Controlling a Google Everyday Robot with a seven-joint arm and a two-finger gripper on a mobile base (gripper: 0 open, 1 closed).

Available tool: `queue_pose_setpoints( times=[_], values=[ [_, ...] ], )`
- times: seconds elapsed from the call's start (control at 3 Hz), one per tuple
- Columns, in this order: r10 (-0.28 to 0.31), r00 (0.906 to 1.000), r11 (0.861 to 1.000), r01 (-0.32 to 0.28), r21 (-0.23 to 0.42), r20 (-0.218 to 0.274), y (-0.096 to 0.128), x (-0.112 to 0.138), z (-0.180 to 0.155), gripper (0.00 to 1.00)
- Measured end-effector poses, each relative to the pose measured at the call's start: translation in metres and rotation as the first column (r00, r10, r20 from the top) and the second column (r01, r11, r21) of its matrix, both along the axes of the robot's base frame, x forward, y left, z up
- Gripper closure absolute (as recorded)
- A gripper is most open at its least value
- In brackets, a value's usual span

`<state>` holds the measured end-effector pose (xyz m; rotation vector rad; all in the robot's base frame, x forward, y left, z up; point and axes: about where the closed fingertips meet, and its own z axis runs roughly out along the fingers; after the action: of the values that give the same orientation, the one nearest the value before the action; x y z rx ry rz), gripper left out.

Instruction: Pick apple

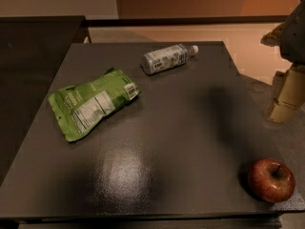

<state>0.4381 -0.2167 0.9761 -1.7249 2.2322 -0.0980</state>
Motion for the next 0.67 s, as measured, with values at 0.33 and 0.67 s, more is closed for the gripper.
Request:
queue_pose_setpoints(
  times=[0.33,0.67],
  values=[
    [0.0,1.0,1.0,0.0,0.0,0.0,0.0,-0.0001,0.0001,0.0],
    [0.006,0.9999,0.999,-0.006,0.032,0.012,-0.0018,-0.0063,0.0047,0.0]
  ],
)
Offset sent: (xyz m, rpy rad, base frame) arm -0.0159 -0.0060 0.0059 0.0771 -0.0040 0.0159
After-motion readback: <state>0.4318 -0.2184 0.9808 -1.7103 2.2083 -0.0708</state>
